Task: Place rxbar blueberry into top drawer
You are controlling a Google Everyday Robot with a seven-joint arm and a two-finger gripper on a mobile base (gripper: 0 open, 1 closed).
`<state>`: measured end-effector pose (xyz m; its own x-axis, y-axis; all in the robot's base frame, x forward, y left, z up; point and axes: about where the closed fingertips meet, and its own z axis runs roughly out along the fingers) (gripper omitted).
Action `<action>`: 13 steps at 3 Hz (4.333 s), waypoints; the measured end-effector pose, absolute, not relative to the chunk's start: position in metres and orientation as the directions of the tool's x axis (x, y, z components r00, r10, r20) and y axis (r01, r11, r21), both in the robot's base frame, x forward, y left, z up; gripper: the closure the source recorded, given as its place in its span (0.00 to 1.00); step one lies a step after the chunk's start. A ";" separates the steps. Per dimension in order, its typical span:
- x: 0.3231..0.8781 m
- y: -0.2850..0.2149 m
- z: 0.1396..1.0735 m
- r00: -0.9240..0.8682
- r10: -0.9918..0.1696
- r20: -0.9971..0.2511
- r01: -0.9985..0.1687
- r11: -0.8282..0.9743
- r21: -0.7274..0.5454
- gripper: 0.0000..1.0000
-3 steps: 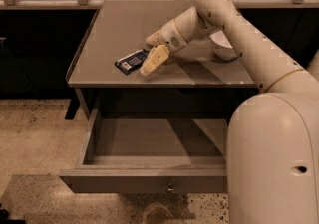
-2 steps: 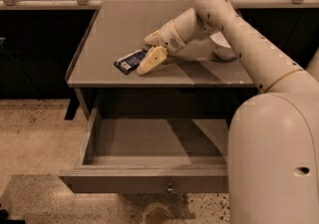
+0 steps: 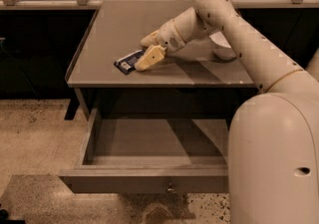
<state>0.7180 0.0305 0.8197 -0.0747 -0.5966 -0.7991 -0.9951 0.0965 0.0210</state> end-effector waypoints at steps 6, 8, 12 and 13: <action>0.627 -0.009 0.862 -0.266 -0.653 -0.709 -0.955 0.279 0.102 1.00; 0.535 -0.025 0.895 -0.316 -0.580 -0.751 -0.899 0.435 0.043 1.00; 0.479 -0.097 0.776 -0.501 -0.371 -0.782 -0.709 0.695 0.125 1.00; 0.488 -0.109 0.747 -0.530 -0.346 -0.774 -0.698 0.696 0.167 1.00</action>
Offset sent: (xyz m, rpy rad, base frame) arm 0.0000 0.0000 0.0000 0.0000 0.0000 0.0000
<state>0.4879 -0.1087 0.7468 -0.5304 -0.3464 -0.7737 -0.6980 0.6964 0.1668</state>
